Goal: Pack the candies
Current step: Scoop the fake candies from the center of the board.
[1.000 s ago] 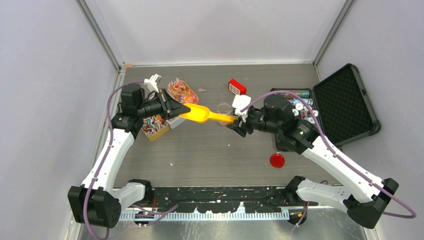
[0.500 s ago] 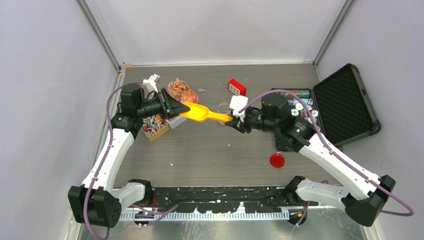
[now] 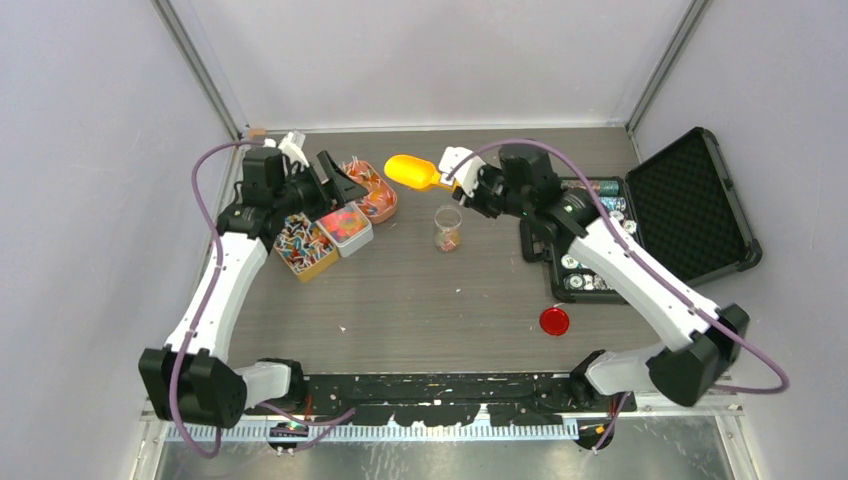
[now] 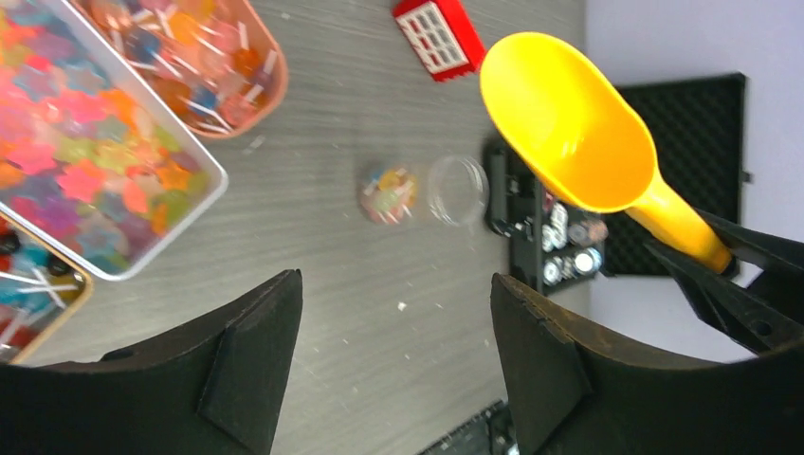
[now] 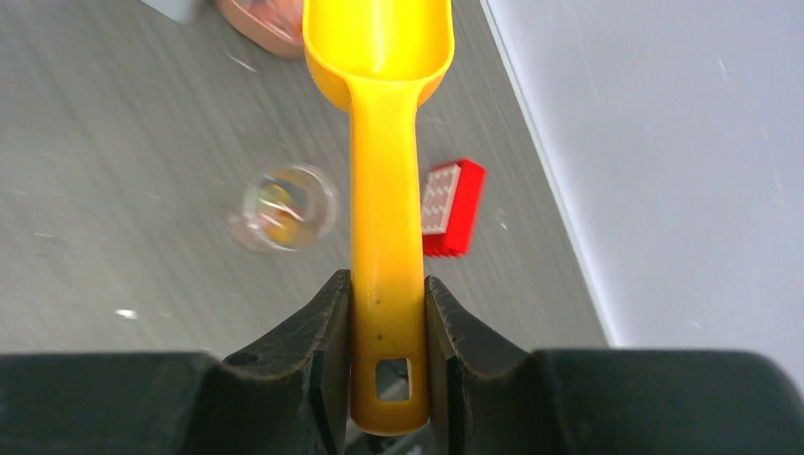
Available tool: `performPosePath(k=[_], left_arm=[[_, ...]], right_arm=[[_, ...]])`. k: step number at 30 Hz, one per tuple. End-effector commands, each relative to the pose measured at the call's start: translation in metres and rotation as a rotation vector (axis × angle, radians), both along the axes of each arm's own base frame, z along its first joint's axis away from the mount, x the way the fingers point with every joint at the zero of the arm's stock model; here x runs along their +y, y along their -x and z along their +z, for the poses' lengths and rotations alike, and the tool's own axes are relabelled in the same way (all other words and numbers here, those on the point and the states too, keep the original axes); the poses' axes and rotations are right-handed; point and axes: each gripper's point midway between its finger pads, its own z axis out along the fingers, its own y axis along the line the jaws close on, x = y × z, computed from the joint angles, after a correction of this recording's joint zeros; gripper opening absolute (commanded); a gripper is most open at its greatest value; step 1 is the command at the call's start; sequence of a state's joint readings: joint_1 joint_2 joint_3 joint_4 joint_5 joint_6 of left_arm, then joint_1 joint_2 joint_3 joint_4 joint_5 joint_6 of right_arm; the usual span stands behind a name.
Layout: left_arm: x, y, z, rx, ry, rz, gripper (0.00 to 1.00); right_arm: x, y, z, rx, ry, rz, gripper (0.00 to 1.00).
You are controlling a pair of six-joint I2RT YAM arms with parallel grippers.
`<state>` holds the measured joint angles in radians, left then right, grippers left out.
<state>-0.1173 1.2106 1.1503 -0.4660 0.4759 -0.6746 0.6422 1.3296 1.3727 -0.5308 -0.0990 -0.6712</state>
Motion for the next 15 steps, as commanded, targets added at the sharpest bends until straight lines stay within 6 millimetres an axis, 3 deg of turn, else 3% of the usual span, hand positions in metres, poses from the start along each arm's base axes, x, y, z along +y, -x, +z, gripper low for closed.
performPosePath(k=[1,6,15], left_arm=[[0.025,-0.041,-0.008,-0.021,-0.135,0.102,0.72],[0.047,-0.076,-0.026,0.03,-0.167,0.177,0.65],[0.092,-0.127,-0.071,0.13,-0.181,0.258,0.59]], right_arm=[[-0.031,-0.055,-0.005,-0.108,0.208,-0.168,0.0],[-0.037,-0.108,-0.025,-0.206,0.377,-0.242,0.0],[-0.029,-0.176,-0.077,-0.233,0.558,-0.198,0.0]])
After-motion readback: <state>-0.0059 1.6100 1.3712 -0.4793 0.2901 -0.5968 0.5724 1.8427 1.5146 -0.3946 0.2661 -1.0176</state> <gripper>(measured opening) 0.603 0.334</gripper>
